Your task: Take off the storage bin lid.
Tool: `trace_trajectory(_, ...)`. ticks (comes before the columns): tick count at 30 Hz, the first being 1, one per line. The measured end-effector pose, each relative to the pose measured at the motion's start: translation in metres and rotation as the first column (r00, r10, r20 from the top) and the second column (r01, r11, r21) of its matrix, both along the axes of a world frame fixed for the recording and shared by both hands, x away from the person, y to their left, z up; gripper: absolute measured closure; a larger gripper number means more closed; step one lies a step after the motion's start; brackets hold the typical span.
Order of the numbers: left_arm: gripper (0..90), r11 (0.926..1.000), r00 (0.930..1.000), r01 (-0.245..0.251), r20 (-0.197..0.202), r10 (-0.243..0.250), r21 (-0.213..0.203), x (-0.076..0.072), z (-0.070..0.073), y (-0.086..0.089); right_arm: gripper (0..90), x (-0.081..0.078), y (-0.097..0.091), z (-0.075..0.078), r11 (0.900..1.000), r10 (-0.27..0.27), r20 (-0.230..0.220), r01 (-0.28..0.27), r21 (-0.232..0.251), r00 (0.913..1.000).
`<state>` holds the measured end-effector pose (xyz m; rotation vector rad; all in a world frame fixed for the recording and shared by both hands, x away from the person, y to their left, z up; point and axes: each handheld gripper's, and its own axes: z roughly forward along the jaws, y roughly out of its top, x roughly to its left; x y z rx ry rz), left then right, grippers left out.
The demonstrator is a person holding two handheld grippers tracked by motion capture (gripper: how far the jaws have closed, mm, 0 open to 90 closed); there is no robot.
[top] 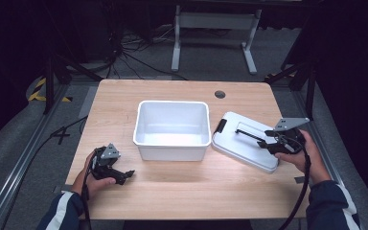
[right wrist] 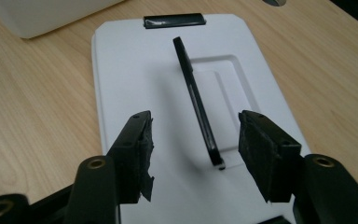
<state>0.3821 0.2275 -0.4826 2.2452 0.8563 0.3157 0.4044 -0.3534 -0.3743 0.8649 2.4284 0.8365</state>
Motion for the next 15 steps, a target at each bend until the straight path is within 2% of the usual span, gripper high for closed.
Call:
trace_trajectory(4, 0.6, 1.0000, 1.0000, 0.002, 0.001, -0.002, 0.003, 0.000, 0.000, 0.000, 44.3, -0.013, -0.004, -0.007, 0.9999, -0.007, 0.011, 0.007, -0.010, 0.9999)
trace_trajectory(6, 0.6, 1.0000, 1.0000, 0.002, 0.001, -0.002, 0.004, 0.000, 0.000, 0.000, 43.6, -0.022, -0.007, -0.010, 0.9999, -0.005, 0.025, 0.005, 0.012, 0.9997)
trace_trajectory(8, 0.6, 1.0000, 1.0000, 0.002, 0.001, -0.002, 0.003, 0.000, 0.000, 0.000, 42.0, -0.028, -0.009, -0.012, 0.9999, -0.010, 0.039, 0.010, 0.009, 0.9992)
trace_trajectory(14, 0.6, 1.0000, 1.0000, 0.000, -0.001, 0.000, 0.003, 0.000, 0.000, 0.000, 39.3, -0.042, -0.013, -0.022, 0.9997, -0.015, 0.030, 0.014, 0.021, 0.9994)
trace_trajectory(15, 0.6, 1.0000, 1.0000, 0.000, -0.001, 0.000, 0.003, 0.000, 0.000, 0.000, 38.7, -0.044, -0.013, -0.023, 0.9998, -0.010, 0.043, 0.009, 0.016, 0.9990)
